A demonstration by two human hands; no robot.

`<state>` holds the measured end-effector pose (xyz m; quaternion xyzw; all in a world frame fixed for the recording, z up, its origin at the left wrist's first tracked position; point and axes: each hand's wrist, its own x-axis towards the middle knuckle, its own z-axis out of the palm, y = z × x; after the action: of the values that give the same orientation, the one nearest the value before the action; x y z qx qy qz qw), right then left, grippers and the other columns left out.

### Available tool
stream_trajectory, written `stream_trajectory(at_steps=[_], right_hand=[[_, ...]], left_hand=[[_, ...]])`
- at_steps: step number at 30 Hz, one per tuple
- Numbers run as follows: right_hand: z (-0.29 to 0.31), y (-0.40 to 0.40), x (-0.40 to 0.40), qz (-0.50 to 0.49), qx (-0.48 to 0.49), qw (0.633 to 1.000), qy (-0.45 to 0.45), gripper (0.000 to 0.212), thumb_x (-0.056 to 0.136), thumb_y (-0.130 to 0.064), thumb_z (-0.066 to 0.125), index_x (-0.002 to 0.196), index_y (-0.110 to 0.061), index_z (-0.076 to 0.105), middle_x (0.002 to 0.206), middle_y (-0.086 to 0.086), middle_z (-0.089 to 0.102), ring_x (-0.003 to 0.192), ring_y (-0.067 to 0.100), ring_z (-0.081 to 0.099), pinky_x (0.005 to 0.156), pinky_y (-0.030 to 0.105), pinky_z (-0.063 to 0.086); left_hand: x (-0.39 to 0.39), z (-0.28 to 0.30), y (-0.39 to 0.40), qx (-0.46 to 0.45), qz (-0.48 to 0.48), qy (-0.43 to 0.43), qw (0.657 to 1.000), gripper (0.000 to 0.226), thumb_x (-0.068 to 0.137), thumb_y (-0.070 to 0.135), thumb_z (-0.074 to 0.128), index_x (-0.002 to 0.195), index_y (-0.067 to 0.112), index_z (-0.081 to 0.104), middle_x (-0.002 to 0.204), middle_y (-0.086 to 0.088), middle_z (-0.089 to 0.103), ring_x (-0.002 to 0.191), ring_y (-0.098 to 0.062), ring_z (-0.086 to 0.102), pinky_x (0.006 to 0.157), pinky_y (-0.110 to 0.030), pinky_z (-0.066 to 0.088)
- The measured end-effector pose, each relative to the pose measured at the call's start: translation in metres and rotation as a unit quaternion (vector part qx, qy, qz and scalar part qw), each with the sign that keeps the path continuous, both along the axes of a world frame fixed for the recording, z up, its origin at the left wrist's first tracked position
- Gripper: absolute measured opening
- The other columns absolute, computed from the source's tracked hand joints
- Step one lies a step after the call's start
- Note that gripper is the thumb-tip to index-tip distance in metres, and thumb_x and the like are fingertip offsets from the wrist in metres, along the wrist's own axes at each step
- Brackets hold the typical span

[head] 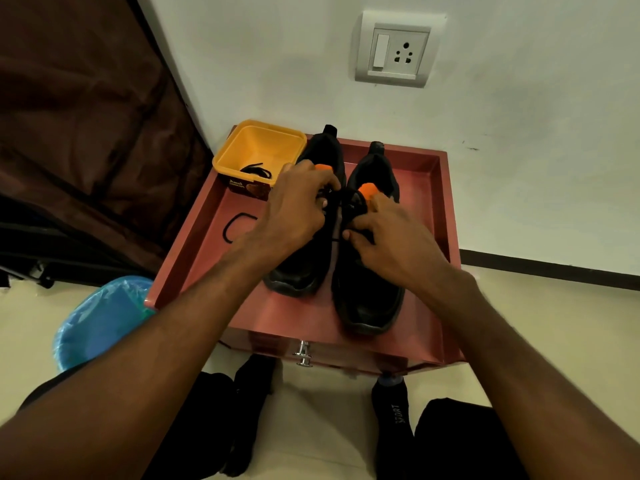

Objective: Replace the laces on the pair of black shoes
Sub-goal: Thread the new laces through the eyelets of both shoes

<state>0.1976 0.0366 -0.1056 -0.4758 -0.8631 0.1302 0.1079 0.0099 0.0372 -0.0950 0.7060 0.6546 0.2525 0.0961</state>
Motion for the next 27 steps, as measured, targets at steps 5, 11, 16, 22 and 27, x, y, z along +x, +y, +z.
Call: stream_trajectory(at_steps=[5,11,16,22,27], right_hand=[[0.020,0.001,0.005,-0.083,-0.033,0.995,0.053,0.042,0.096,-0.055,0.064,0.061,-0.031,0.059,0.069,-0.001,0.066,0.054,0.013,0.058,0.051,0.030,0.044],[0.041,-0.002,0.022,-0.182,-0.293,0.871,0.350,0.014,0.086,-0.011,0.079,0.097,-0.016,0.071,0.086,0.004,0.077,0.075,0.013,0.073,0.066,0.024,0.053],[0.064,0.002,0.052,-0.151,-0.428,0.681,0.574,0.010,0.094,-0.010,0.059,0.097,-0.020,0.063,0.083,0.001,0.066,0.084,0.019,0.067,0.083,0.035,0.050],[0.078,0.010,0.075,-0.140,-0.277,0.787,0.534,0.022,0.100,-0.007,0.050,0.109,-0.013,0.070,0.090,0.005,0.069,0.056,0.007,0.052,0.061,0.028,0.042],[0.069,0.000,0.058,-0.064,-0.267,0.876,0.396,0.018,0.101,-0.016,0.063,0.115,-0.011,0.073,0.081,0.007,0.072,0.051,0.015,0.042,0.048,0.022,0.037]], left_hand=[[-0.006,0.001,-0.002,-0.023,0.030,0.042,0.998,0.022,0.092,0.004,0.069,0.107,0.018,0.078,0.107,-0.007,0.060,0.111,-0.033,0.051,0.074,-0.033,0.033],[-0.008,0.014,-0.010,-0.047,0.080,0.096,0.991,0.023,0.091,0.014,0.072,0.110,0.026,0.074,0.114,-0.007,0.060,0.116,-0.034,0.050,0.088,-0.043,0.041],[0.004,0.023,-0.015,-0.081,0.161,0.128,0.975,0.040,0.085,0.016,0.074,0.123,0.021,0.064,0.133,-0.010,0.050,0.130,-0.034,0.041,0.105,-0.055,0.028],[0.026,0.035,-0.009,0.016,0.024,-0.178,0.984,0.032,0.097,0.012,0.065,0.128,0.018,0.062,0.119,0.002,0.066,0.116,-0.014,0.061,0.100,-0.042,0.052],[0.053,0.045,-0.021,-0.082,-0.122,-0.325,0.934,0.038,0.100,0.028,0.068,0.132,0.008,0.060,0.093,0.004,0.076,0.091,-0.005,0.073,0.085,-0.024,0.055]])
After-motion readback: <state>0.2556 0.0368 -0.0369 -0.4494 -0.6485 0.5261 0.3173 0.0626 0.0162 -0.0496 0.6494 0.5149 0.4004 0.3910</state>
